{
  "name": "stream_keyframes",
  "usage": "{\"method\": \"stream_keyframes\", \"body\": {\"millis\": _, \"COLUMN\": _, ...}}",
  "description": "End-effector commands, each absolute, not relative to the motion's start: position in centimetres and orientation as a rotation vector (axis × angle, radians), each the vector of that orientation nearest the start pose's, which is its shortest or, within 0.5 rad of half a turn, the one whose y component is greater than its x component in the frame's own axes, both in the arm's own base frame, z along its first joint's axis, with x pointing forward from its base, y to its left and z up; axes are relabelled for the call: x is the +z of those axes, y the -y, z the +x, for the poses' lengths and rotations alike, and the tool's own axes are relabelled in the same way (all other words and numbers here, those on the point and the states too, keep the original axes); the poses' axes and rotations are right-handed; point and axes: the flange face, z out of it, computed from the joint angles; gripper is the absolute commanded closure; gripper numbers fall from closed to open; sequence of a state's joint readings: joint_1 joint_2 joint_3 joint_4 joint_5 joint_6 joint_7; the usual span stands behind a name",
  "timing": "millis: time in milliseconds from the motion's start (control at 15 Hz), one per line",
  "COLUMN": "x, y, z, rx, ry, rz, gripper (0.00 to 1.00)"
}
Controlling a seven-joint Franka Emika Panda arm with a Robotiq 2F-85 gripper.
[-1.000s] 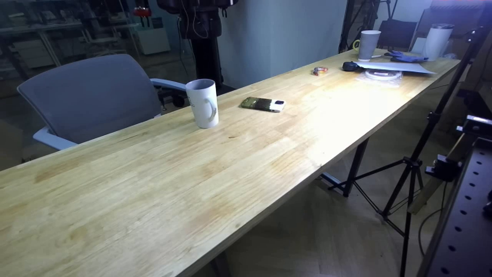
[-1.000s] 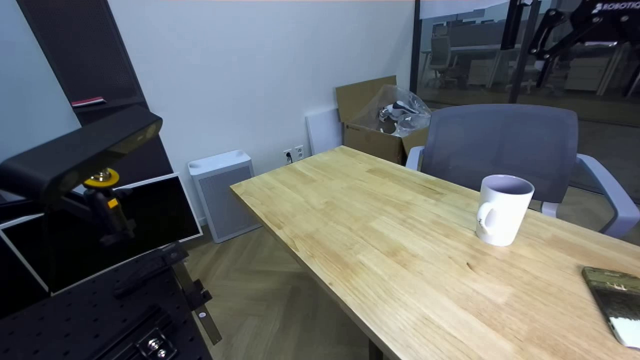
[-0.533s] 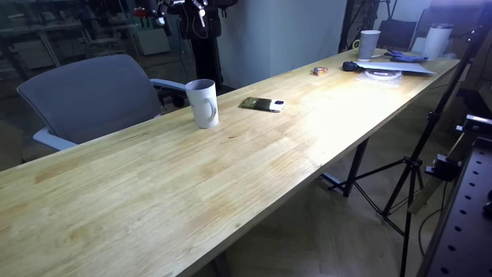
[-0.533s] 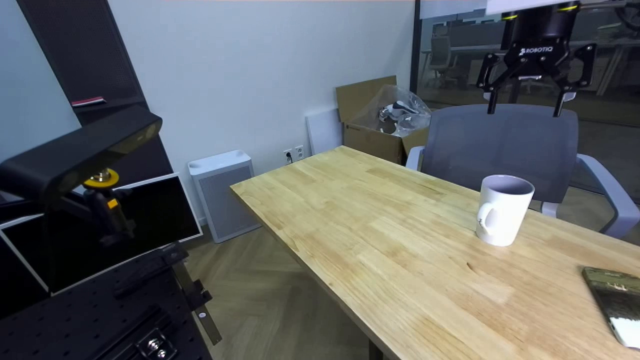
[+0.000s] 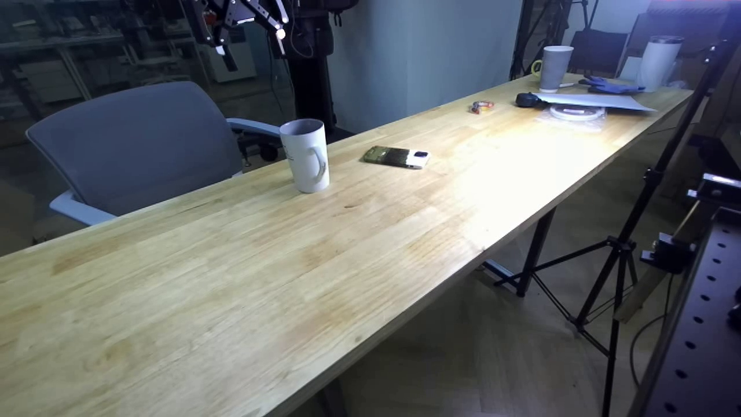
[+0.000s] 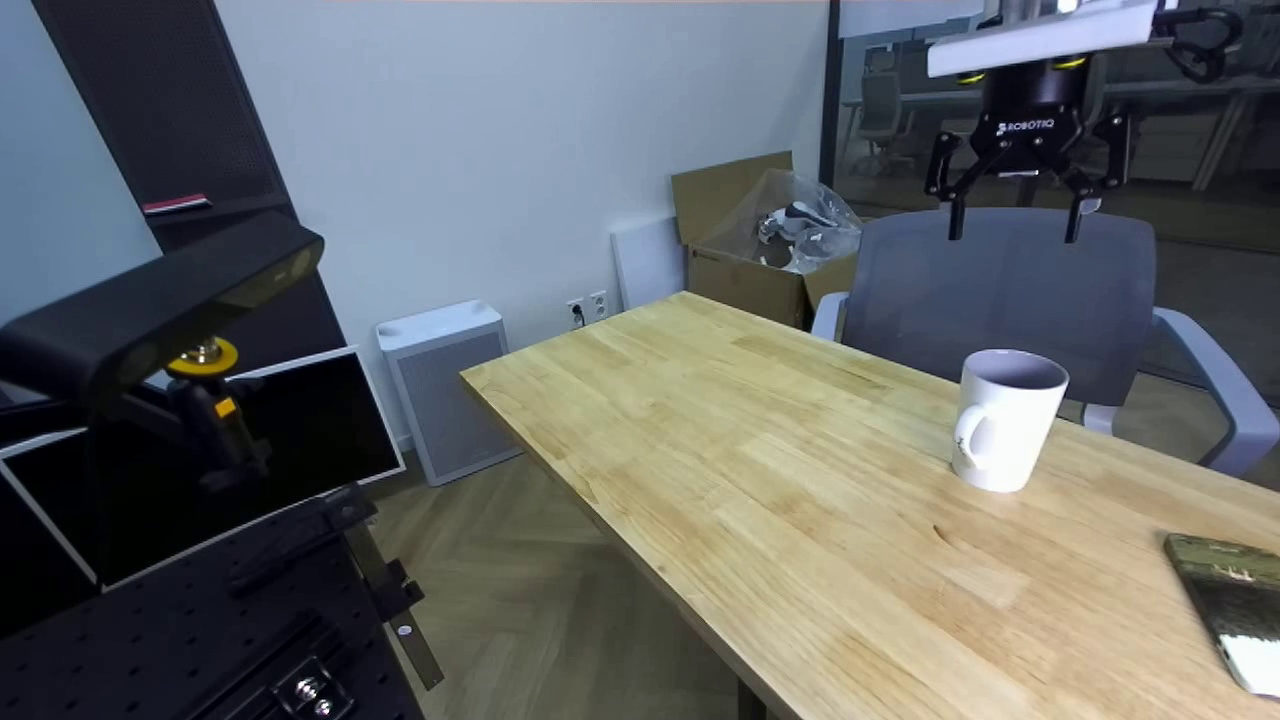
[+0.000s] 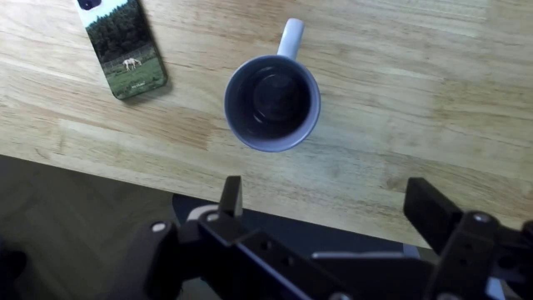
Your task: Move the white mug to the front of the table
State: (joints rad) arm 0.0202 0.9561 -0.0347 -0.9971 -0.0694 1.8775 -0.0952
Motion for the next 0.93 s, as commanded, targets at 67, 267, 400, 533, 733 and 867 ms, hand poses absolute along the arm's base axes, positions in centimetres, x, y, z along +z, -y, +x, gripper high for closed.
{"method": "stream_keyframes", "body": {"millis": 67, "x": 27.6, "y": 1.0, "z": 77.0, "rx": 0.029, "ry": 0.113, "rz": -3.102, "gripper": 0.00}}
{"method": "stream_keyframes", "body": {"millis": 267, "x": 26.6, "y": 1.2, "z": 77.5, "rx": 0.046, "ry": 0.128, "rz": -3.125, "gripper": 0.00}}
{"method": "stream_keyframes", "body": {"millis": 400, "x": 26.3, "y": 1.2, "z": 77.5, "rx": 0.051, "ry": 0.129, "rz": -3.125, "gripper": 0.00}}
{"method": "stream_keyframes", "body": {"millis": 533, "x": 26.2, "y": 1.1, "z": 77.5, "rx": 0.052, "ry": 0.131, "rz": -3.125, "gripper": 0.00}}
{"method": "stream_keyframes", "body": {"millis": 733, "x": 26.2, "y": 1.1, "z": 77.5, "rx": 0.052, "ry": 0.131, "rz": -3.125, "gripper": 0.00}}
{"method": "stream_keyframes", "body": {"millis": 867, "x": 25.4, "y": 0.6, "z": 77.1, "rx": 0.059, "ry": 0.150, "rz": -3.125, "gripper": 0.00}}
